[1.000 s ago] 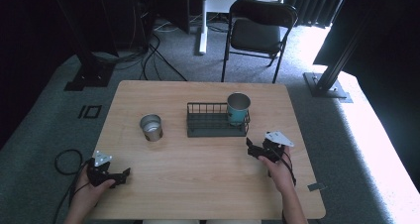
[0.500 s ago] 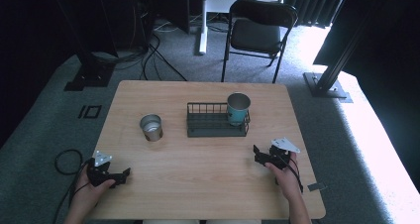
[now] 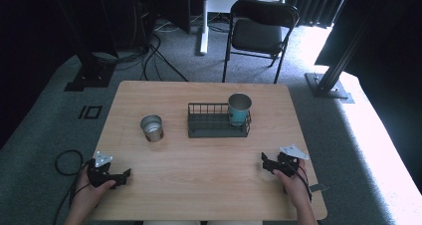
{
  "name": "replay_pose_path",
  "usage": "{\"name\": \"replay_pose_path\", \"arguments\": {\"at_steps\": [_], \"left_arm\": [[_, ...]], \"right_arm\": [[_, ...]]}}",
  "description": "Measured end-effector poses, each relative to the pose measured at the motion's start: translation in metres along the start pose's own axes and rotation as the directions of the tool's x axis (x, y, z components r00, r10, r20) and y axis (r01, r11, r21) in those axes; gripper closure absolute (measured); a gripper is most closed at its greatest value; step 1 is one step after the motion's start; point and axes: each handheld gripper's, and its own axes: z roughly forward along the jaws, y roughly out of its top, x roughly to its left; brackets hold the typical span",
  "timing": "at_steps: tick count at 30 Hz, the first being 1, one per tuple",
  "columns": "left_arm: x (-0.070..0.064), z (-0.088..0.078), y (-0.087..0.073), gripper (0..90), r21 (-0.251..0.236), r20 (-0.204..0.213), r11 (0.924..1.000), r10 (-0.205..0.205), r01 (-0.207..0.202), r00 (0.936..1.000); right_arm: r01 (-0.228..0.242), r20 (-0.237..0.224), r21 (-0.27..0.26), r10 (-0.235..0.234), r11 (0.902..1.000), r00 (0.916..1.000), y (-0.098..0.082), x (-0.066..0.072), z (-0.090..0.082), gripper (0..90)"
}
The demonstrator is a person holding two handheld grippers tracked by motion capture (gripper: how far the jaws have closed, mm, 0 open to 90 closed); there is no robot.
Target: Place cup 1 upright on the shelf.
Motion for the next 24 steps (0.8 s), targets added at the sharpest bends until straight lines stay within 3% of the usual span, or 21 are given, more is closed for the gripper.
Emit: {"name": "replay_pose_path", "arguments": {"at_steps": [17, 24], "left_arm": [[0.000, 0.000, 0.000, 1.8, 0.000, 0.000, 1.0000, 0.000, 0.000, 1.0000], [0.000, 0.000, 0.000, 1.8, -0.001, 0.000, 1.0000, 0.000, 0.000, 1.0000]], "right_arm": [[-0.033, 0.014, 0.113, 0.032, 0.9930, 0.9994, -0.016, -0.016, -0.017, 11.1], [-0.005, -0.012, 0.159, 0.007, 0.9872, 0.9999, -0.017, -0.016, -0.014, 11.1]]}}
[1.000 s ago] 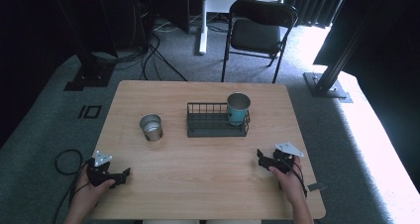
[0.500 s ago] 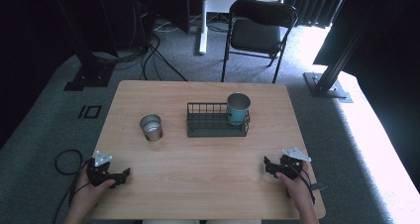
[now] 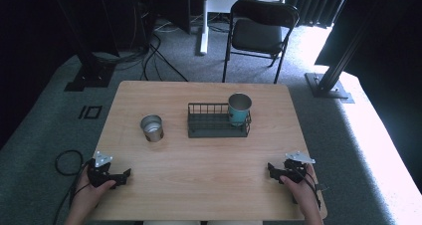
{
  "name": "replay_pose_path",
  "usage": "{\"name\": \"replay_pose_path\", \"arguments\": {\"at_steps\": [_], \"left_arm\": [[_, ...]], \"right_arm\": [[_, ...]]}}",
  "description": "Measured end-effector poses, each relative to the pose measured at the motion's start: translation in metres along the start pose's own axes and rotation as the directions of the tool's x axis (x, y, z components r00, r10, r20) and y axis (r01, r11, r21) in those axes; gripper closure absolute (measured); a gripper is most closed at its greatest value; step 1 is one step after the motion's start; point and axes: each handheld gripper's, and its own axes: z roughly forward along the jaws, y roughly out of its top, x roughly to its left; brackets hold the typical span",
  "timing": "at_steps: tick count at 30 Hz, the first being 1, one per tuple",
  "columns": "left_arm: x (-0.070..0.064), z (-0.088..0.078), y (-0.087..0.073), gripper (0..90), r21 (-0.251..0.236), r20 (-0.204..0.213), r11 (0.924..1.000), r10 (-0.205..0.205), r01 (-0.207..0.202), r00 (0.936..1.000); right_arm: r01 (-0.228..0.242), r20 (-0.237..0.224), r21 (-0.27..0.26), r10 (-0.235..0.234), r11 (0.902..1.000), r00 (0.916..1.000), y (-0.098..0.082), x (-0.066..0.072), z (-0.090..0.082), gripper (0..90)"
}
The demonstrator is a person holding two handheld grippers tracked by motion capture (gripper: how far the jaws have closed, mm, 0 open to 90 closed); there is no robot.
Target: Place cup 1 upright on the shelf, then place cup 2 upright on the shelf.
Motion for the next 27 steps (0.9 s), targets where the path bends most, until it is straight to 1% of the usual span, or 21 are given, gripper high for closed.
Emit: {"name": "replay_pose_path", "arguments": {"at_steps": [5, 18, 21, 22, 23, 27], "left_arm": [[0.0000, 0.0000, 0.0000, 1.8, 0.000, 0.000, 1.0000, 0.000, 0.000, 1.0000], [0.0001, 0.0000, 0.0000, 1.9, 0.000, 0.001, 1.0000, 0.001, -0.001, 1.0000], [0.0019, -0.0005, -0.0003, 1.9, 0.001, 0.016, 0.9998, 0.018, -0.018, 0.9997], [0.0019, -0.0005, -0.0003, 1.9, 0.001, 0.016, 0.9998, 0.018, -0.018, 0.9997], [0.0039, -0.0015, -0.0013, 1.9, 0.000, 0.033, 0.9994, 0.036, -0.036, 0.9988], [0.0044, -0.0031, -0.0015, 1.9, 0.011, 0.035, 0.9991, 0.040, -0.041, 0.9986]], "right_arm": [[0.031, 0.001, 0.007, -0.031, 0.9995, 0.9995, 0.0013, 0.0003, 0.0019, 11.1], [0.029, 0.000, 0.009, -0.029, 0.9995, 0.9996, 0.0014, 0.0001, 0.0020, 11.1], [0.029, 0.000, 0.009, -0.029, 0.9995, 0.9996, 0.0014, 0.0001, 0.0020, 11.1], [0.029, 0.000, 0.009, -0.029, 0.9995, 0.9996, 0.0014, 0.0001, 0.0020, 11.1], [0.029, 0.000, 0.009, -0.029, 0.9995, 0.9996, 0.0015, 0.0001, 0.0020, 11.1], [0.029, -0.001, 0.009, -0.029, 0.9995, 0.9996, 0.0016, 0.0001, 0.0020, 11.1]]}}
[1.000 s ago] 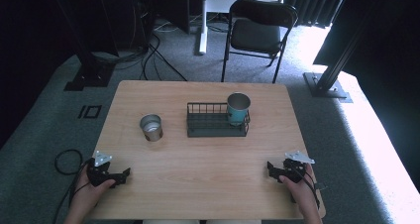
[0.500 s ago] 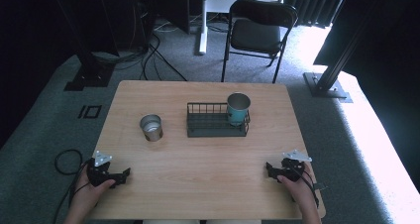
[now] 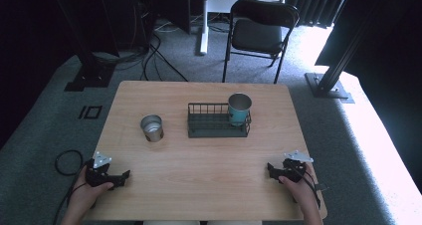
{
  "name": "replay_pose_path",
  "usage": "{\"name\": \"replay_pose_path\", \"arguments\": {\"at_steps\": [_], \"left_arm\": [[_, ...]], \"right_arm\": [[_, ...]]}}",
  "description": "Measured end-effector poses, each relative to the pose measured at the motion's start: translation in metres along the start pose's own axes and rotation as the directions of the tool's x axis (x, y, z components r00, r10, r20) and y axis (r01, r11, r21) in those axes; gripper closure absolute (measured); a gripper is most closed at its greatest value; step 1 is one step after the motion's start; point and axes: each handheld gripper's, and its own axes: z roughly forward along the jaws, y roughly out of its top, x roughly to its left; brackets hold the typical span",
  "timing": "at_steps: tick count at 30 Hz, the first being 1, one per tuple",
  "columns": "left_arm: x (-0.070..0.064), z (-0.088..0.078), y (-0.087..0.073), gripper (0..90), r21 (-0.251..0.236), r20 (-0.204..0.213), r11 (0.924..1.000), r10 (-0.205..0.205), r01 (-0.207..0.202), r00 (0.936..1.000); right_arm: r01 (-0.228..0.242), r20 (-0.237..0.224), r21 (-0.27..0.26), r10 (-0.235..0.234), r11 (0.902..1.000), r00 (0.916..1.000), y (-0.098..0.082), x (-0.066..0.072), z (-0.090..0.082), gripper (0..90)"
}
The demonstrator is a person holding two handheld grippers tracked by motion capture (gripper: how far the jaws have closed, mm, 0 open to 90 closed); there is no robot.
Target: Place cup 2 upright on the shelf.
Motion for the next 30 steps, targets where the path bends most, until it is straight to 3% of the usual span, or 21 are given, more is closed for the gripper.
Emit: {"name": "replay_pose_path", "arguments": {"at_steps": [5, 9, 14, 30], "left_arm": [[-0.001, 0.000, 0.001, 1.9, 0.007, 0.017, 1.0000, -0.007, 0.007, 0.9998], [-0.001, 0.000, 0.004, 1.9, -0.017, 0.047, 0.9997, -0.019, 0.019, 0.9987], [-0.002, -0.001, 0.010, 1.9, -0.044, 0.038, 0.9988, -0.020, 0.022, 0.9991], [-0.010, 0.004, 0.028, 1.9, -0.127, 0.092, 0.9915, -0.017, 0.029, 0.9956]], "right_arm": [[0.000, 0.000, 0.000, 0.000, 1.0000, 1.0000, 0.000, 0.000, 0.000, 11.1], [0.000, 0.000, 0.000, 0.000, 1.0000, 1.0000, 0.000, 0.000, 0.000, 11.1], [0.001, 0.001, 0.000, -0.001, 1.0000, 1.0000, 0.000, 0.000, 0.000, 11.1], [0.001, 0.001, 0.000, -0.001, 1.0000, 1.0000, 0.000, 0.000, 0.000, 11.1]]}}
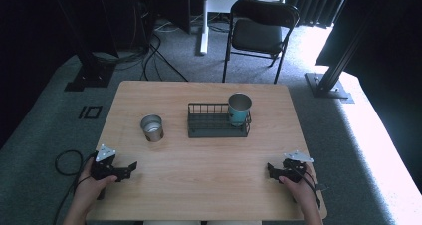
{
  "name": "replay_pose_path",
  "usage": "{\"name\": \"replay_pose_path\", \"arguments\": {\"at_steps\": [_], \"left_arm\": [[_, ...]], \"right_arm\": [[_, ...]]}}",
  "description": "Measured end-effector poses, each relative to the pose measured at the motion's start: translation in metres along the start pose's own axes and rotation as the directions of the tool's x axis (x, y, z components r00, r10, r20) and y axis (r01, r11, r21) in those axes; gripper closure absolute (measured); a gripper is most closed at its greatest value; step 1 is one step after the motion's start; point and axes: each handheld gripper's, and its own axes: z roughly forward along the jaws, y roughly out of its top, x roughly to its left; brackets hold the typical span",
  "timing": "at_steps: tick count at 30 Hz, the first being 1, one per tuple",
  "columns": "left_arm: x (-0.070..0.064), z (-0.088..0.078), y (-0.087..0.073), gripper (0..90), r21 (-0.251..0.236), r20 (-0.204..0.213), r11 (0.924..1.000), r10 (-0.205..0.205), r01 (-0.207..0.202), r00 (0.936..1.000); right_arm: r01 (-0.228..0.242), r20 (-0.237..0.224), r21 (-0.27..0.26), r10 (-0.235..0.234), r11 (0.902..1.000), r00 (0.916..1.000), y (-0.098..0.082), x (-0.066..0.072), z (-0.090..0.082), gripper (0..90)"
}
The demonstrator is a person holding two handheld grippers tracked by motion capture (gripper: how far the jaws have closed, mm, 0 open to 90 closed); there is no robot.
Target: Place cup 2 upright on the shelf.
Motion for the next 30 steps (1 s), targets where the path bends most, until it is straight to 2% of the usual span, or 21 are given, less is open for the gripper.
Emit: {"name": "replay_pose_path", "arguments": {"at_steps": [8, 16, 30], "left_arm": [[-0.004, 0.005, 0.009, 1.9, -0.019, 0.011, 0.9998, 0.009, -0.009, 0.9999], [-0.007, 0.011, 0.023, 1.9, -0.073, 0.031, 0.9973, -0.002, 0.004, 0.9995], [-0.007, 0.024, 0.044, 1.9, -0.135, 0.020, 0.9908, 0.005, -0.002, 0.9998]], "right_arm": [[0.000, 0.000, 0.000, 0.000, 1.0000, 1.0000, 0.000, 0.000, 0.000, 11.1], [0.000, 0.000, 0.000, 0.000, 1.0000, 1.0000, 0.000, 0.000, 0.000, 11.1], [0.000, 0.000, 0.000, 0.000, 1.0000, 1.0000, 0.000, 0.000, 0.000, 11.1]]}}
